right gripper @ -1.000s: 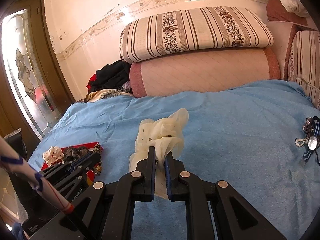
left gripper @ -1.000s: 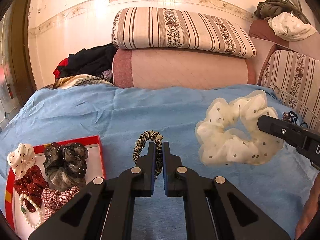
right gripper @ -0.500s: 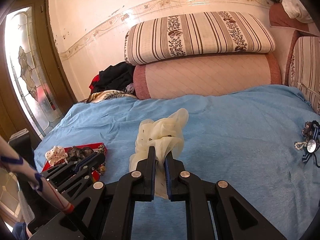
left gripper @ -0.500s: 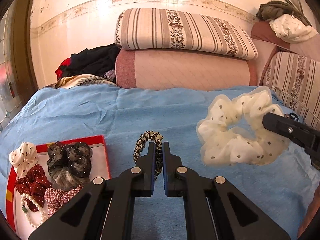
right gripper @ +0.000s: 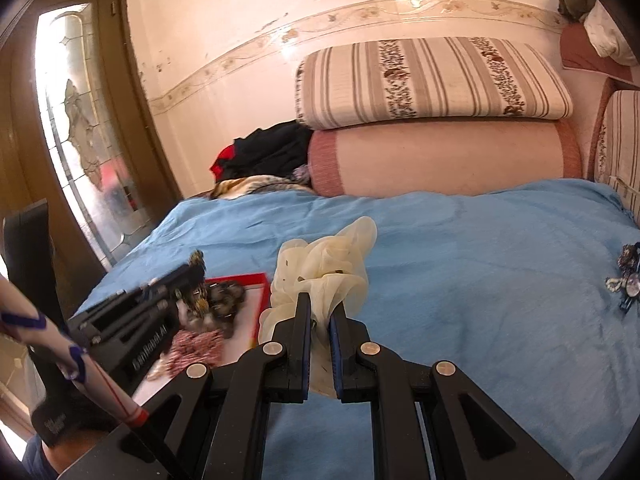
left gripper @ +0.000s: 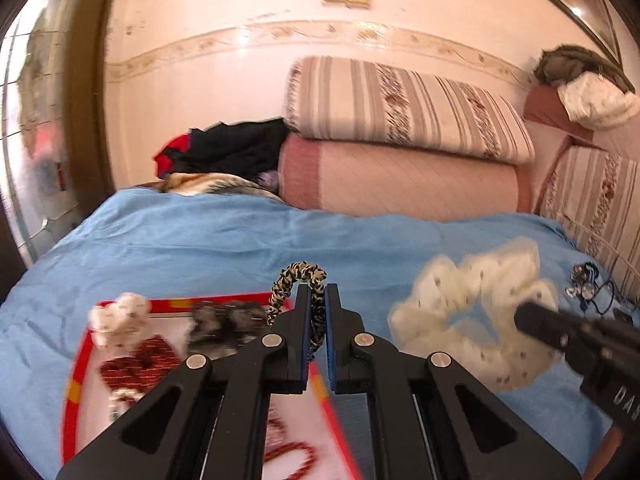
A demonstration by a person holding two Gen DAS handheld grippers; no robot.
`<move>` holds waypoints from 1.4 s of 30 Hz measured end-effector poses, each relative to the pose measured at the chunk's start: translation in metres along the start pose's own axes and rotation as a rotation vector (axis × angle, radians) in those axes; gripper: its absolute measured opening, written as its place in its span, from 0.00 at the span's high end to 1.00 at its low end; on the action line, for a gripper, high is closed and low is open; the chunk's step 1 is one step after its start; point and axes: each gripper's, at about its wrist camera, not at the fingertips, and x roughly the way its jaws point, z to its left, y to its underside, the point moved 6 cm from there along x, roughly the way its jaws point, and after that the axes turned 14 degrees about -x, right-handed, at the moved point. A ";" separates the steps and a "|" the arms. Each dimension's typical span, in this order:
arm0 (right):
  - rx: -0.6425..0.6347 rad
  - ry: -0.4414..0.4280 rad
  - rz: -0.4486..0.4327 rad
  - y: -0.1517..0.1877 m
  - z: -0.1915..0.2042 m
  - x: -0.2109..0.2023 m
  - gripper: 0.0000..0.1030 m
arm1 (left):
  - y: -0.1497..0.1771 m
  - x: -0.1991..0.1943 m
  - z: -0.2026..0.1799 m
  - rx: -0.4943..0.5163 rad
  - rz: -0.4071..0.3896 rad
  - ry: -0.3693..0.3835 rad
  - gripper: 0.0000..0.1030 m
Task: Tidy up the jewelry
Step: 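Carry the cream scrunchie and leopard bracelet over the tray with both tools, then open the right tool to drop the scrunchie while left tool releases the bracelet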
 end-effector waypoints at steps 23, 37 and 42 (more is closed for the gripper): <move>-0.071 -0.238 0.123 0.031 0.144 0.031 0.91 | 0.044 -0.053 0.189 -0.185 0.081 -0.254 0.94; -0.122 -0.187 0.239 0.065 0.143 0.074 0.89 | 0.066 -0.024 0.189 -0.162 0.182 -0.307 0.94; -0.122 -0.172 0.248 0.069 0.137 0.076 0.85 | 0.069 -0.018 0.185 -0.149 0.199 -0.307 0.90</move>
